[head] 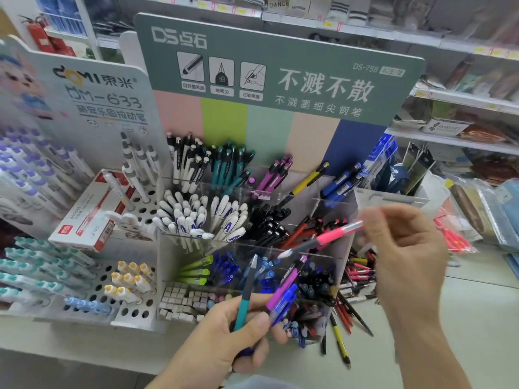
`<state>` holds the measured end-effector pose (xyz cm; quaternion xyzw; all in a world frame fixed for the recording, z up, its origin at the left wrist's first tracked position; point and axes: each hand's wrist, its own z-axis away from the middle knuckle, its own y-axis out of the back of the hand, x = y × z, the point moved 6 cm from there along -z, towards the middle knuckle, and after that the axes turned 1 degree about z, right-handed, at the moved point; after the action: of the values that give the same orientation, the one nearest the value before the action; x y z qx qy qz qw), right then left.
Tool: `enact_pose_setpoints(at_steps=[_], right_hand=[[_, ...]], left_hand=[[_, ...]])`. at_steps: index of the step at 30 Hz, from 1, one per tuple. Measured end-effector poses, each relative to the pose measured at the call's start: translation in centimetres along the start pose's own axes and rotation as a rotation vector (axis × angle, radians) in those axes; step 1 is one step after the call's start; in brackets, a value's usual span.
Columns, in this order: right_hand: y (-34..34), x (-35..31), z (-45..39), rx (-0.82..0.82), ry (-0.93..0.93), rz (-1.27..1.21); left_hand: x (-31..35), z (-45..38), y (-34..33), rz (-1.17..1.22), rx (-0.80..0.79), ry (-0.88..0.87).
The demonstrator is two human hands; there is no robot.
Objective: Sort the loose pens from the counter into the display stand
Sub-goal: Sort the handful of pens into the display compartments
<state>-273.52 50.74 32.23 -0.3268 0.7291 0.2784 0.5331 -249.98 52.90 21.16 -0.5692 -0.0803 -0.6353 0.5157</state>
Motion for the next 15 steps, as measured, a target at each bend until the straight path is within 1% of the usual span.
enact_pose_setpoints(at_steps=[1,2,4,7,9,11,15], right_hand=[[1.3,-0.2,-0.6,0.115,0.085,0.022],[2.4,-0.3,-1.1,0.190,0.160,0.041],[3.4,0.2,-1.7,0.229,0.262,0.109],[3.3,1.6,-2.1,0.174,0.319,0.288],[2.1,2.5,-1.6,0.105,0.332,0.365],[0.8,3.6,-1.1,0.043,0.348,0.402],[0.2,5.4,-0.4,0.025,0.410,0.460]], left_hand=[[0.0,-0.1,0.1,0.000,0.022,-0.009],[0.0,-0.2,0.1,0.007,0.045,-0.014],[0.0,-0.4,0.1,0.049,0.086,-0.011],[0.0,-0.7,-0.2,0.064,0.122,0.002],[0.1,-0.8,-0.5,0.050,0.125,0.015],[0.1,-0.9,-0.8,0.064,0.140,0.029],[0.0,-1.0,-1.0,0.147,0.181,0.049]])
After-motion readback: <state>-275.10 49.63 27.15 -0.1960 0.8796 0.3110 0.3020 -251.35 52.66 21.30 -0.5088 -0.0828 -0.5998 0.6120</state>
